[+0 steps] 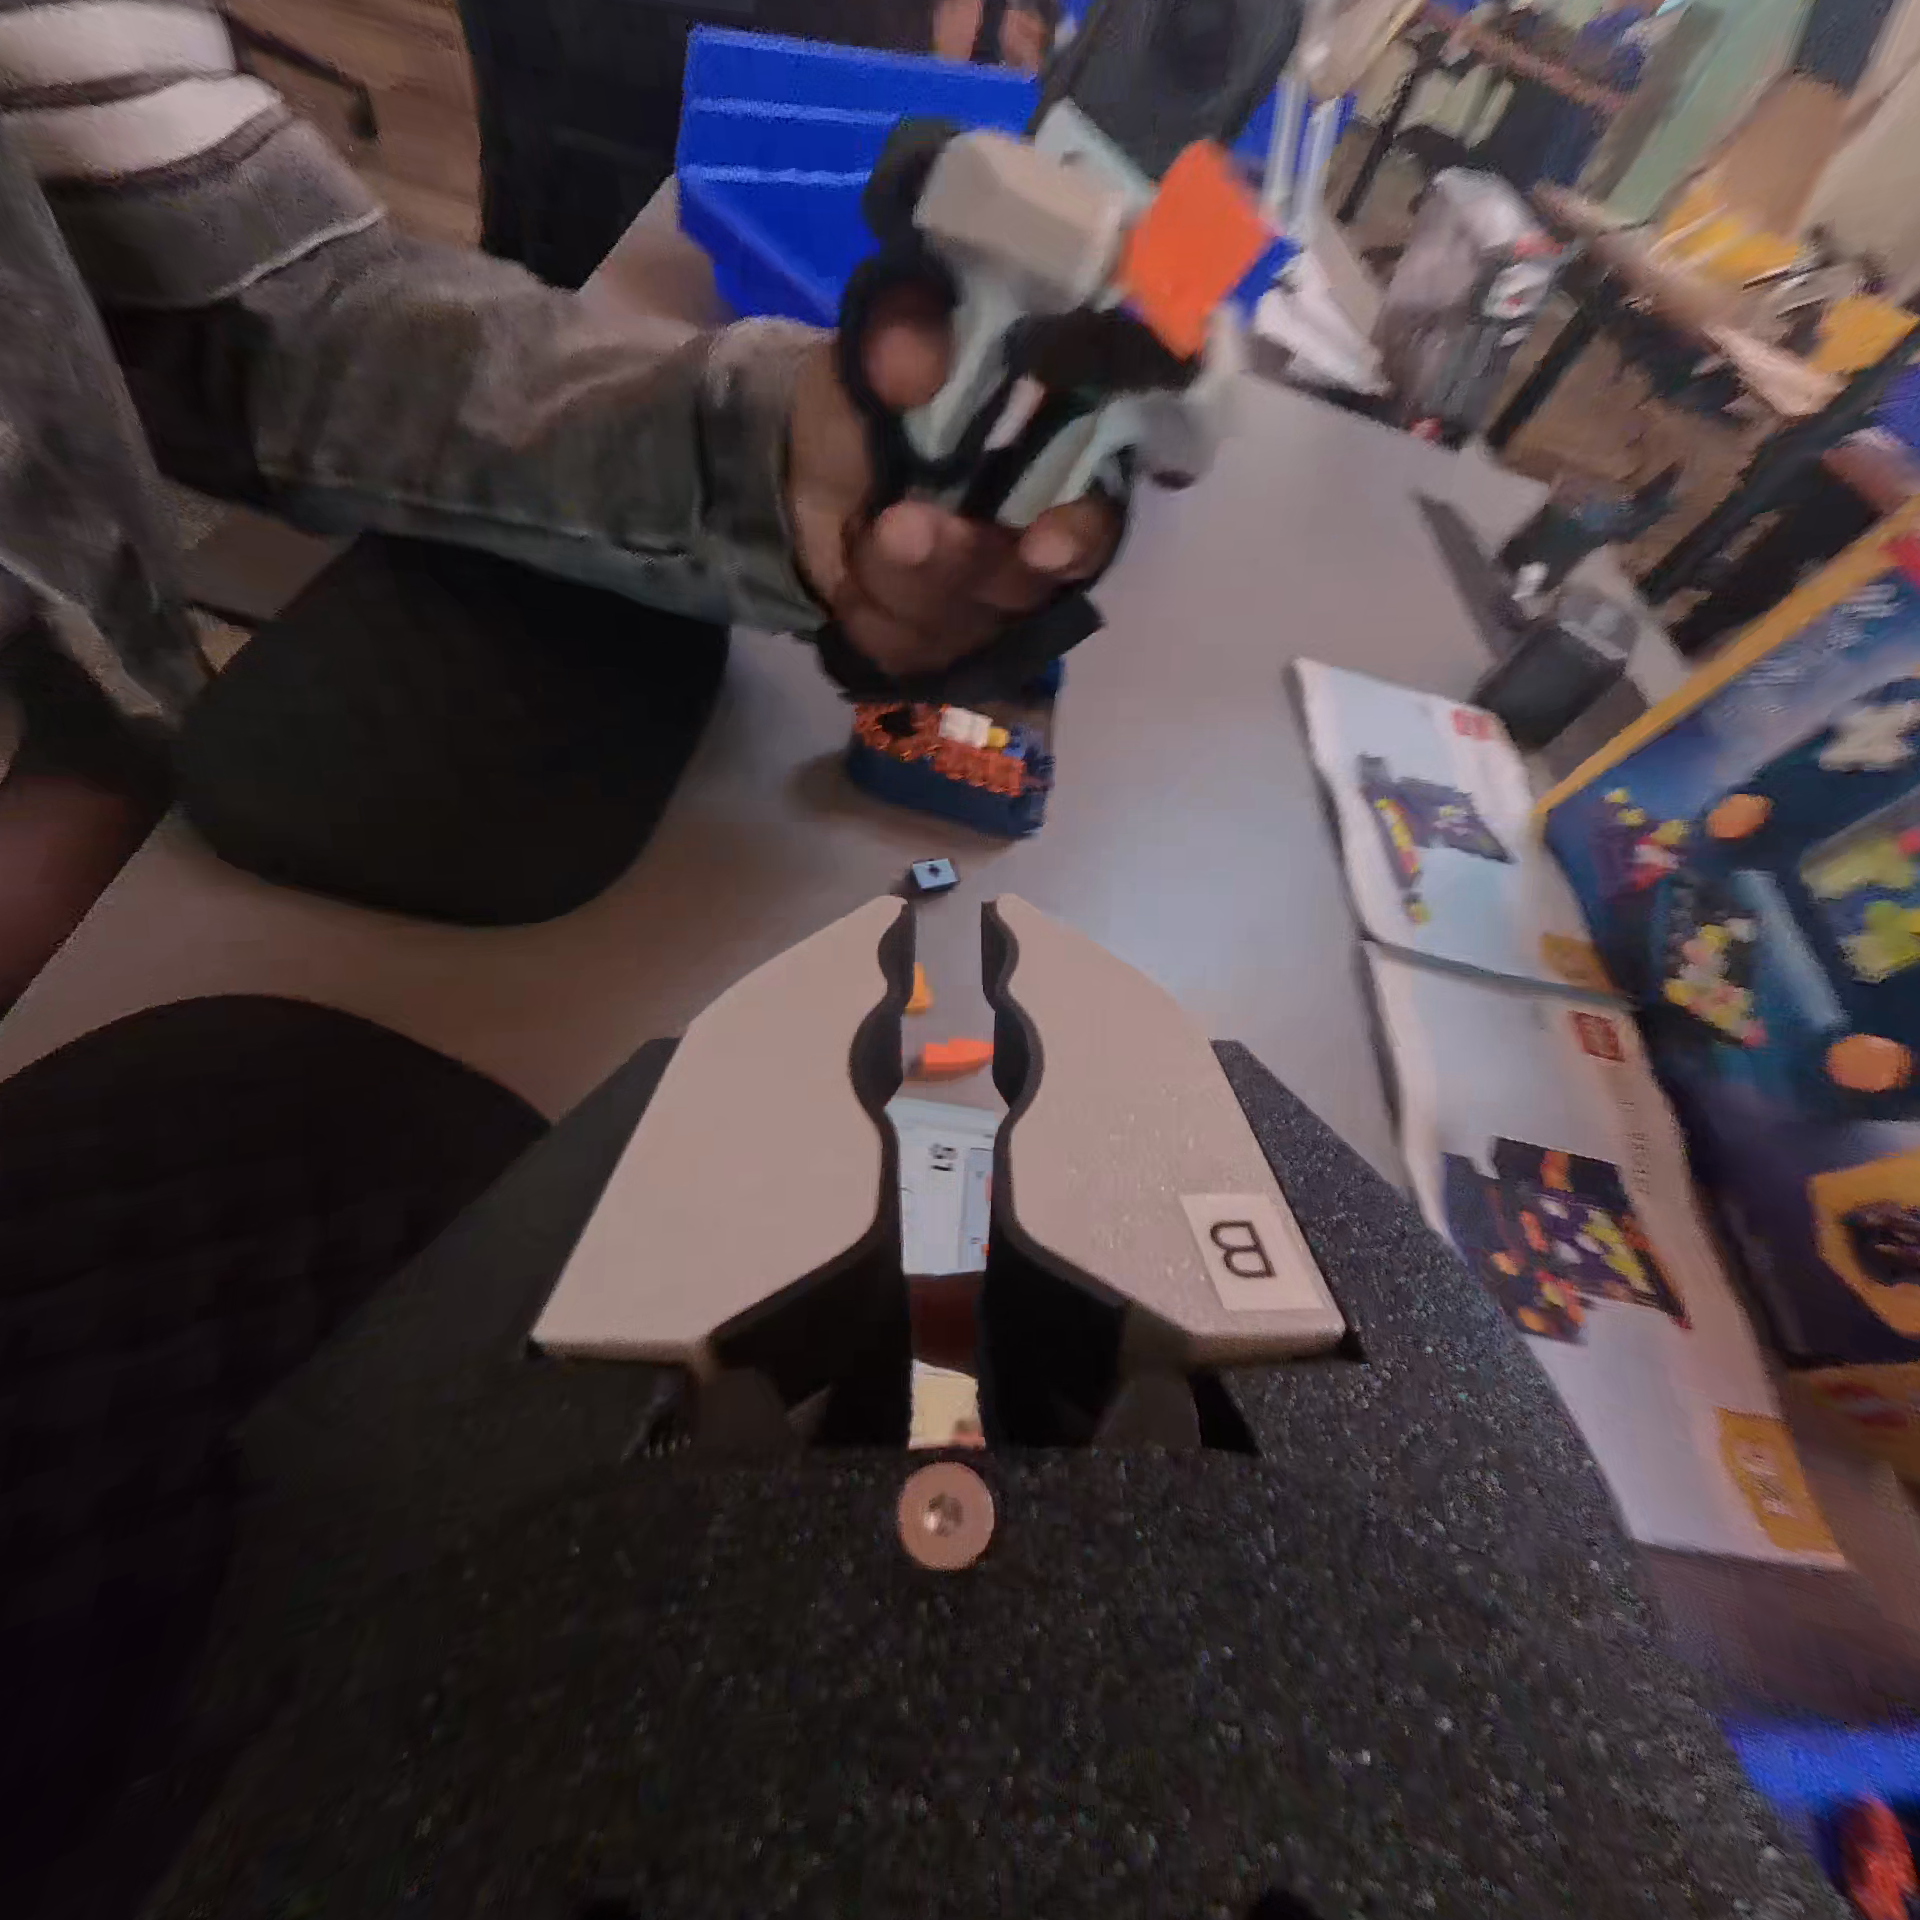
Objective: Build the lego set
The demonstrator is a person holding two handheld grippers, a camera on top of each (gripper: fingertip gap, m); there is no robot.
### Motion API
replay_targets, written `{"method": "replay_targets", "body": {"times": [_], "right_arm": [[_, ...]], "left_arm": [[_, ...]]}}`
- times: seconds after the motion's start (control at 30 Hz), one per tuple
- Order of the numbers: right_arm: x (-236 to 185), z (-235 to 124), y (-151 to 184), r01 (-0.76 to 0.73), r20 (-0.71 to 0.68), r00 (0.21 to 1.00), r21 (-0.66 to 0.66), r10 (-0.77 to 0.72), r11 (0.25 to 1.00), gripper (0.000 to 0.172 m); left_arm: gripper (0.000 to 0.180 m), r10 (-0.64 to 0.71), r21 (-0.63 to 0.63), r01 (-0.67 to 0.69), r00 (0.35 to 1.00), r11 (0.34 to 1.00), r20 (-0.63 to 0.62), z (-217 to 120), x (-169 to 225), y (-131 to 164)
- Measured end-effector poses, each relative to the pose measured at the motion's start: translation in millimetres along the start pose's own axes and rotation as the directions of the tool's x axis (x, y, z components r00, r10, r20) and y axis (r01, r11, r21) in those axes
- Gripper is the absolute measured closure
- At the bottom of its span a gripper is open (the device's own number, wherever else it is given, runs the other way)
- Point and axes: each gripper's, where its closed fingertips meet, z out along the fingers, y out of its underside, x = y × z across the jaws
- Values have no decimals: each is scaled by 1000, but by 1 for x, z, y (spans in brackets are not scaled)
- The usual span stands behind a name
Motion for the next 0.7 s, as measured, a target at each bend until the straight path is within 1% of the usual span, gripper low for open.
{"method": "replay_targets", "body": {"times": [0.1,0.2,0.27,0.37,0.47,0.57,0.6,0.63,0.7], "right_arm": [[-20,29,12,2,95,995,-80,6,997,155],[-35,57,24,-6,154,988,-146,29,989,152],[-42,67,31,-8,188,981,-187,44,982,149],[-41,75,40,13,203,978,-238,37,971,147],[-35,85,40,-6,184,981,-258,55,966,147],[-22,102,38,-19,110,993,-280,51,960,144],[-19,109,39,-25,92,994,-292,53,956,140],[-17,114,42,-29,78,995,-306,55,952,136],[-12,123,50,-40,42,997,-339,58,940,135]], "left_arm": [[165,31,19,-32,999,999,45,-4,-8,-2],[165,66,82,-70,997,994,49,-8,-5,-14],[165,103,132,-109,993,985,54,-12,-2,-24],[164,143,182,-149,989,972,43,-17,5,-35],[165,176,235,-181,983,955,42,-21,10,-43],[165,204,219,-211,978,953,51,-20,10,-41],[165,215,209,-222,975,953,55,-20,10,-40],[165,223,208,-229,973,951,55,-19,11,-40],[165,227,217,-232,973,948,48,-19,14,-41]]}}
